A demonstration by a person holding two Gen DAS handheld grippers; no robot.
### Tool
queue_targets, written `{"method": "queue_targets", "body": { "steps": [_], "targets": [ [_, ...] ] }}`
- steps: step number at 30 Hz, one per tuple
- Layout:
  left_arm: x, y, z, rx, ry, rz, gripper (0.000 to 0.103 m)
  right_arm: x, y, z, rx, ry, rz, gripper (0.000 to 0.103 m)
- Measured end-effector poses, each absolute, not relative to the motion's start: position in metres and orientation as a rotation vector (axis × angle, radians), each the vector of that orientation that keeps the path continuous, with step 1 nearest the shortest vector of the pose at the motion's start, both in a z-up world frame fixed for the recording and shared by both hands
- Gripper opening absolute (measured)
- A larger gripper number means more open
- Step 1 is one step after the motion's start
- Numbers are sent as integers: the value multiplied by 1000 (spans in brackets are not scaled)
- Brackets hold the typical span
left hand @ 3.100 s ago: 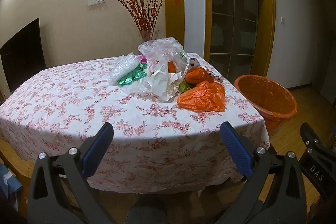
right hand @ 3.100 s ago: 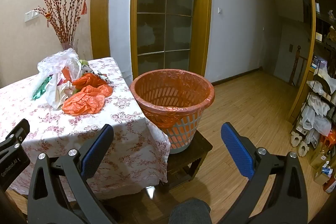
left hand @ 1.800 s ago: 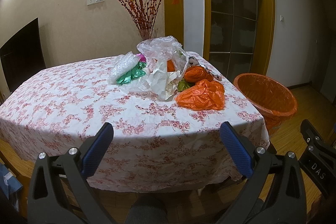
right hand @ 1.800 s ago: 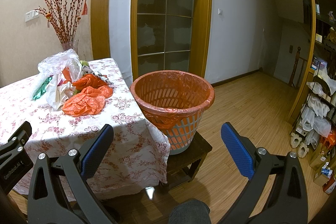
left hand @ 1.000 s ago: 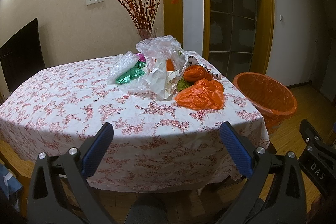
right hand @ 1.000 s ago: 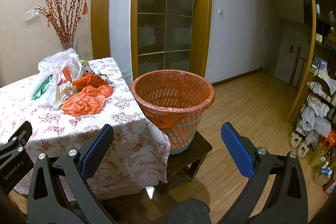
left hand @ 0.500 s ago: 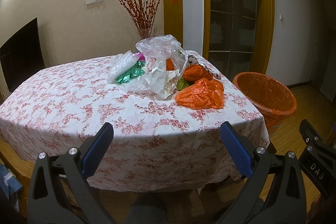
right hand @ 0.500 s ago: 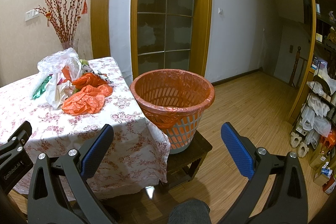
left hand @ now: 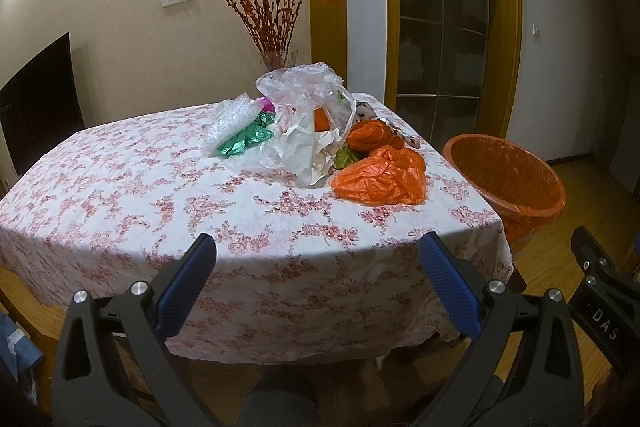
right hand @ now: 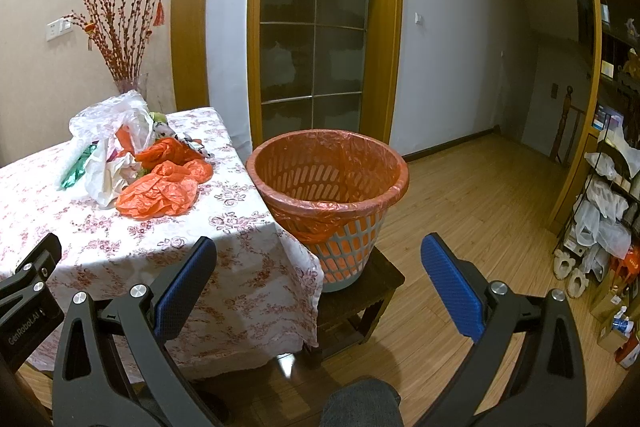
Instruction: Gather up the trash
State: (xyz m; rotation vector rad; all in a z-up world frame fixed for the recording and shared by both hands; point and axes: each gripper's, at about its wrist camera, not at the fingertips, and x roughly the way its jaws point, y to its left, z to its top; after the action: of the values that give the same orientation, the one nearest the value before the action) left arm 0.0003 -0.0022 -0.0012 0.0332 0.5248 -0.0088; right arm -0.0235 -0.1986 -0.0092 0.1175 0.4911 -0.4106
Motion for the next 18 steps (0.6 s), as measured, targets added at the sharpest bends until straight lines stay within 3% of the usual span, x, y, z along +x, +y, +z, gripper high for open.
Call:
{"method": "queue_targets", "body": {
  "steps": [18],
  "targets": [
    [39,34,-14,-44,600,68,99,26,-188,-15,127,552,-288,101]
  ]
}}
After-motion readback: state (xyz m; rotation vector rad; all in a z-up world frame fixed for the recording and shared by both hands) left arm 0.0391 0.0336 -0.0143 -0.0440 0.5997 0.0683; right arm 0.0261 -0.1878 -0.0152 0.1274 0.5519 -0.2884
